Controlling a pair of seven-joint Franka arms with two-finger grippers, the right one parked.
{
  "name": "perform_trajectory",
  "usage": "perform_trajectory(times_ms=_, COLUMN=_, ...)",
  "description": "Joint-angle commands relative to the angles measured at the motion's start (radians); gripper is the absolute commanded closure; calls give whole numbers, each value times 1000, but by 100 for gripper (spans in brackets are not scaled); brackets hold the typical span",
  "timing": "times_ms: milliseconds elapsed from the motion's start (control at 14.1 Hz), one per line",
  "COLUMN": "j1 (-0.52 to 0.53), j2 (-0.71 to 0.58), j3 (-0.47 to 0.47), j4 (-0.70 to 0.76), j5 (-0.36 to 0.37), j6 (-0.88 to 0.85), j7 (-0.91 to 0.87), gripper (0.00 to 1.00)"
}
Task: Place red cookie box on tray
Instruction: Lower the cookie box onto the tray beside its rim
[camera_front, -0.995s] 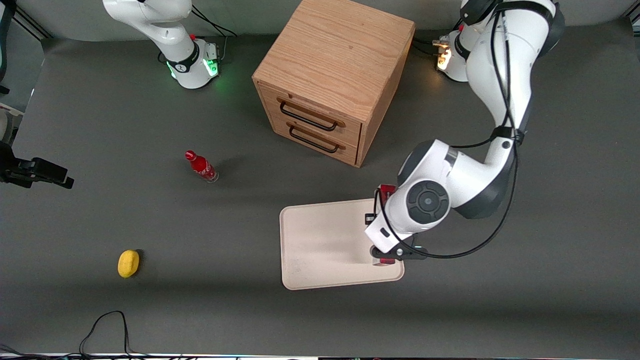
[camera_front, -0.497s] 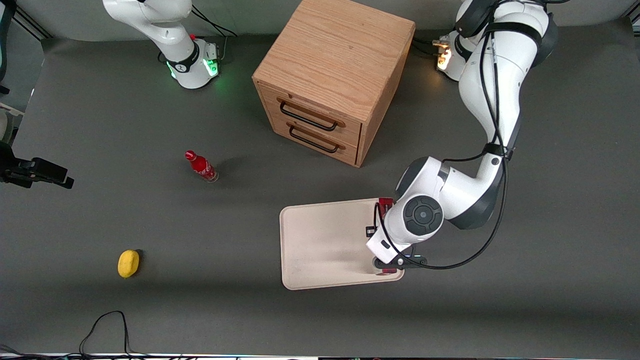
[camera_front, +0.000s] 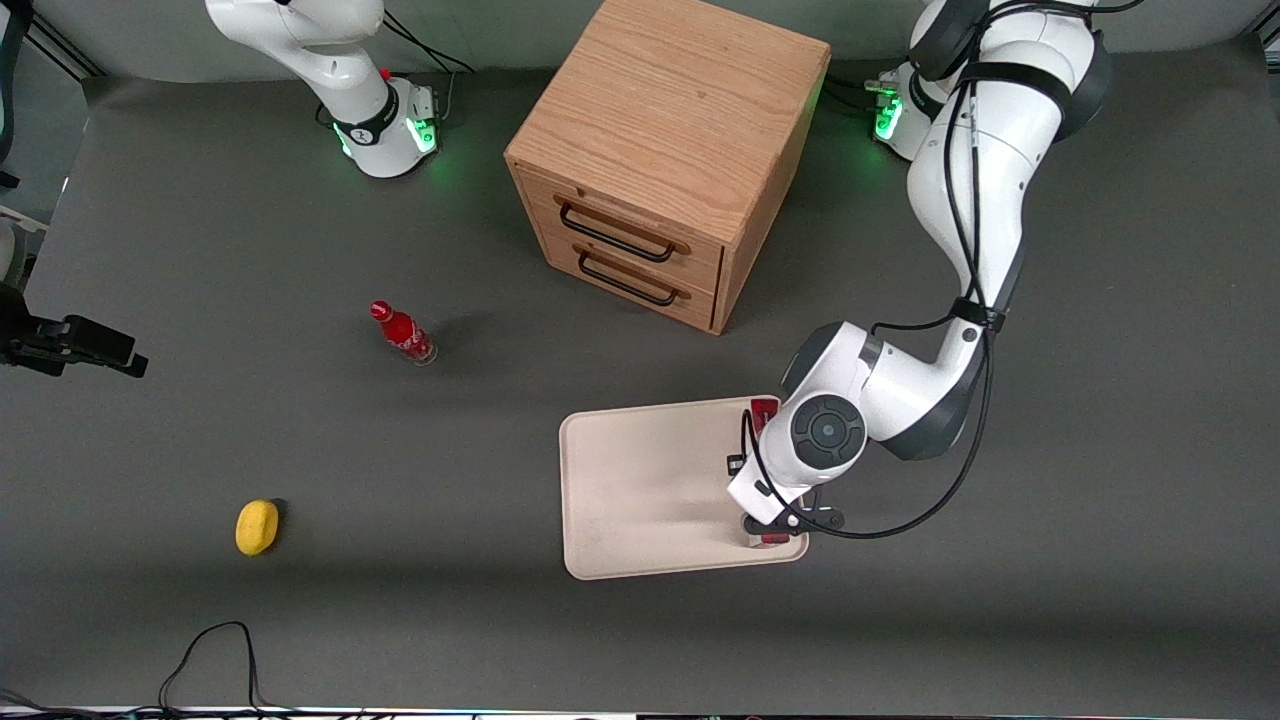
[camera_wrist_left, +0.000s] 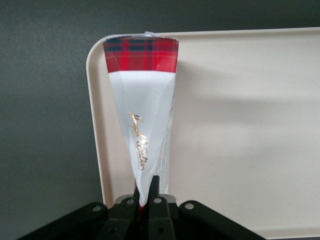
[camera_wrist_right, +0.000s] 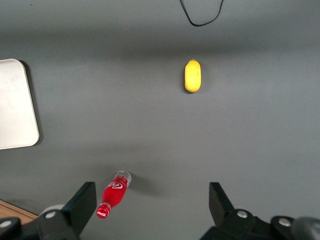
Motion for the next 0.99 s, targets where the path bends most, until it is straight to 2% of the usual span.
perform_trajectory(times_ms=0, j1=-10, j2=-21, j3=8, j4=-21, j5=20, j6=11, j7=-31, gripper=100)
perform_trajectory(times_ms=213, j1=-8, j2=-21, j3=8, j4=-23, j5=20, j6=13, j7=-31, gripper=100)
perform_trajectory(times_ms=284, j1=-8, j2=-21, j3=8, j4=-23, j5=20, j6=11, j7=-31, gripper=35)
perform_trajectory(times_ms=355, j1=-4, j2=-21, j3=8, j4=-24, j5=23, j6=13, j7=-27, gripper=0)
perform_trajectory(times_ms=781, j1=7, j2=-41, j3=8, j4=-27, j5=25, j6=1, j7=-27, gripper=0)
perform_trajectory(times_ms=923, j1=27, j2=-90, j3=6, j4=-45, j5=23, j6=-31, j7=-13, gripper=0)
